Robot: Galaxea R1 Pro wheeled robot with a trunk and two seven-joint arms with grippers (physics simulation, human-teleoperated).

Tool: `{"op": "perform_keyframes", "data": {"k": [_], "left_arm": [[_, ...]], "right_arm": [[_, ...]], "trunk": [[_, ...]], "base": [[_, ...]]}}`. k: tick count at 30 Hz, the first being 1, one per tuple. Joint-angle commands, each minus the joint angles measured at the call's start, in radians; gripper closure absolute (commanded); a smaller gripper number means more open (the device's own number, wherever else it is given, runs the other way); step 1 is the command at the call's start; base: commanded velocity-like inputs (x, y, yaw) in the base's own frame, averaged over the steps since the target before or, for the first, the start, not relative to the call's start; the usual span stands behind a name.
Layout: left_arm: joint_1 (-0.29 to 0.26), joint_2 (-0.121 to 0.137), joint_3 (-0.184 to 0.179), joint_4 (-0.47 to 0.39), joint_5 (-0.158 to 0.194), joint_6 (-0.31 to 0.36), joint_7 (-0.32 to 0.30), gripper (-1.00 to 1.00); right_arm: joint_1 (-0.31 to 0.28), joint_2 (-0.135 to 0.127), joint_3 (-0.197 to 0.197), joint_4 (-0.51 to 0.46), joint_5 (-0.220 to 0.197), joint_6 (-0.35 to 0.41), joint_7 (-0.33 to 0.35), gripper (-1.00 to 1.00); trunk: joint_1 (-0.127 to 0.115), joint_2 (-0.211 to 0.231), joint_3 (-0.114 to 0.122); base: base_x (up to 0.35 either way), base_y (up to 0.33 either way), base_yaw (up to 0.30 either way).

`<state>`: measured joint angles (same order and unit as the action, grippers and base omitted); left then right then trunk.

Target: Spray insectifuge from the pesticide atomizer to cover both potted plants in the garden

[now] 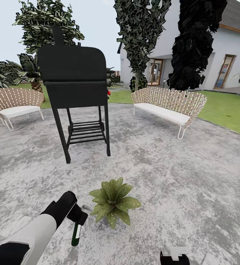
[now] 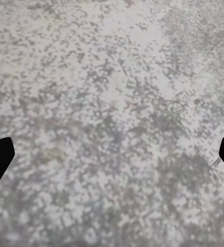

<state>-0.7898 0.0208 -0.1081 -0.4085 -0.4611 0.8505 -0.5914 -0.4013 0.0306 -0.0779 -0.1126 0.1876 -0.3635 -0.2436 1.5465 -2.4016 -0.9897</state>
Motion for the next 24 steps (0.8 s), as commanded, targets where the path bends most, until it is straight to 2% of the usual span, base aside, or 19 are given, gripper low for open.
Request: {"op": "perform_keyframes", "data": {"k": [1,8,11,13,16,19,24], "left_arm": [[0.000,0.001,-0.004,-0.001,-0.010,0.001,-0.010,1.00],[0.000,0.007,-0.003,0.000,-0.006,0.001,-0.027,1.00],[0.000,0.016,-0.003,0.000,-0.010,0.000,-0.078,1.00],[0.000,0.051,-0.005,-0.001,-0.015,-0.002,-0.128,1.00],[0.000,0.077,-0.006,-0.005,-0.018,-0.003,-0.136,1.00],[0.000,0.076,-0.010,-0.005,-0.019,-0.003,-0.134,1.00],[0.000,0.071,-0.010,-0.007,-0.018,-0.001,-0.128,1.00]], "right_arm": [[-0.001,0.000,-0.008,0.001,0.011,-0.003,-0.003,-1.00],[-0.001,-0.001,-0.008,0.002,0.012,-0.002,-0.003,-1.00],[-0.001,-0.001,-0.008,0.002,0.012,-0.002,-0.003,-1.00],[-0.001,-0.001,-0.008,0.002,0.012,-0.002,-0.003,-1.00],[-0.001,-0.001,-0.008,0.002,0.012,-0.002,-0.003,-1.00],[-0.001,-0.001,-0.008,0.002,0.012,-0.003,-0.003,-1.00],[-0.001,-0.003,-0.008,0.002,0.015,-0.003,-0.001,-1.00]], "trunk": [[0.000,0.000,-0.001],[0.000,0.000,0.002],[0.000,0.000,0.004],[0.000,0.000,0.005],[0.000,0.000,0.006],[0.000,0.000,0.007],[0.000,0.000,0.007]], "base": [[0.000,0.000,-0.013],[0.000,0.000,-0.241],[0.000,0.000,-0.264],[0.000,0.000,-0.265],[0.000,0.000,-0.265],[-0.103,0.160,-0.182],[0.034,0.287,-0.017]]}}
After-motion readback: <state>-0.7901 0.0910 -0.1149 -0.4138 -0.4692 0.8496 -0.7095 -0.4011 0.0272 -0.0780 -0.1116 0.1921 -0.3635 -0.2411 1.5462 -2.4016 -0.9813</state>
